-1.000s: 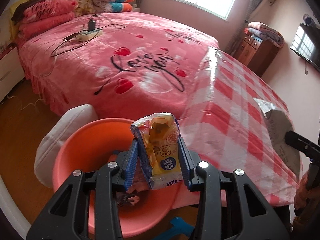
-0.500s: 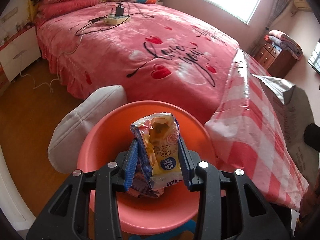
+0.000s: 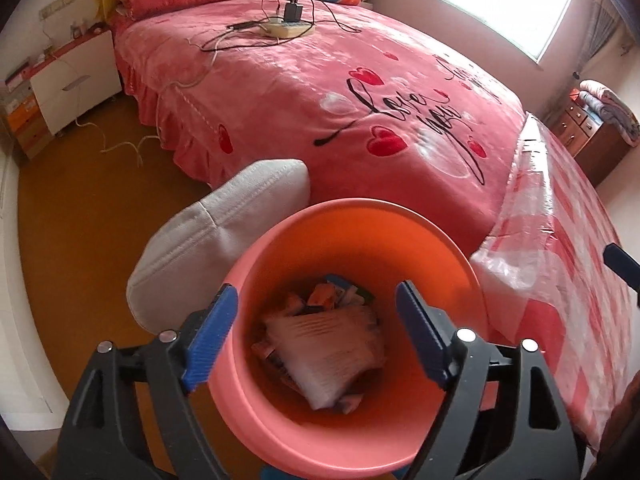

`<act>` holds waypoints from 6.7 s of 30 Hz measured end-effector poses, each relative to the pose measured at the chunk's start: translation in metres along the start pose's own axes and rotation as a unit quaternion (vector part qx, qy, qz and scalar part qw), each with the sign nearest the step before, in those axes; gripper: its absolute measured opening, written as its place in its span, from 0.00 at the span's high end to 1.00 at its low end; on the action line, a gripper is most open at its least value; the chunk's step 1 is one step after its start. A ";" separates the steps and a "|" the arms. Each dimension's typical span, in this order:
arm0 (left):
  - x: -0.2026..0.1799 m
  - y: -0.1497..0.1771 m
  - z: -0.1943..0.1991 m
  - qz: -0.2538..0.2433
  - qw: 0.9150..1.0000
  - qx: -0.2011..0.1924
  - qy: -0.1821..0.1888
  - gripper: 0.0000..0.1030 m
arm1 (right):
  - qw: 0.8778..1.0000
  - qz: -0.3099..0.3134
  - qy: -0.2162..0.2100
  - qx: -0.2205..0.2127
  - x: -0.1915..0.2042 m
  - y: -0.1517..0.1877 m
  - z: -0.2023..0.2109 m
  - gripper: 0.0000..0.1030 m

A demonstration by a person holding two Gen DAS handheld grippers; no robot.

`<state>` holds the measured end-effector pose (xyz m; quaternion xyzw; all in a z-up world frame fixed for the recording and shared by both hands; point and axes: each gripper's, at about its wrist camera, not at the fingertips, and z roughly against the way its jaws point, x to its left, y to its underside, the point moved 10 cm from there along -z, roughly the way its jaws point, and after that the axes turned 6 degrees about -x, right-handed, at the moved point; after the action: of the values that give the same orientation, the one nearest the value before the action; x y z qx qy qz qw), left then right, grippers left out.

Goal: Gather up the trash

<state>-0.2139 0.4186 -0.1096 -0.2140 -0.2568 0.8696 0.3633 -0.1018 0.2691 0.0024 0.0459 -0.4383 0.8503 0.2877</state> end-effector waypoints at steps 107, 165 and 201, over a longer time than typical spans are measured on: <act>-0.452 0.063 0.069 -0.317 0.928 -0.106 0.167 0.07 | 0.854 -0.167 0.438 -0.226 -0.315 0.119 0.327 0.09; -0.512 0.094 0.059 -0.346 0.914 -0.119 0.174 0.07 | 0.818 -0.191 0.487 -0.241 -0.345 0.142 0.373 0.07; -0.529 0.101 0.002 -0.349 0.927 -0.042 0.130 0.04 | 0.837 -0.260 0.463 -0.131 -0.381 0.157 0.329 0.07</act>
<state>0.0732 -0.0353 -0.0700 -0.2373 -0.3020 0.6407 0.6648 0.0746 -0.2266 -0.0354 -0.2793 -0.3334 0.6004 0.6711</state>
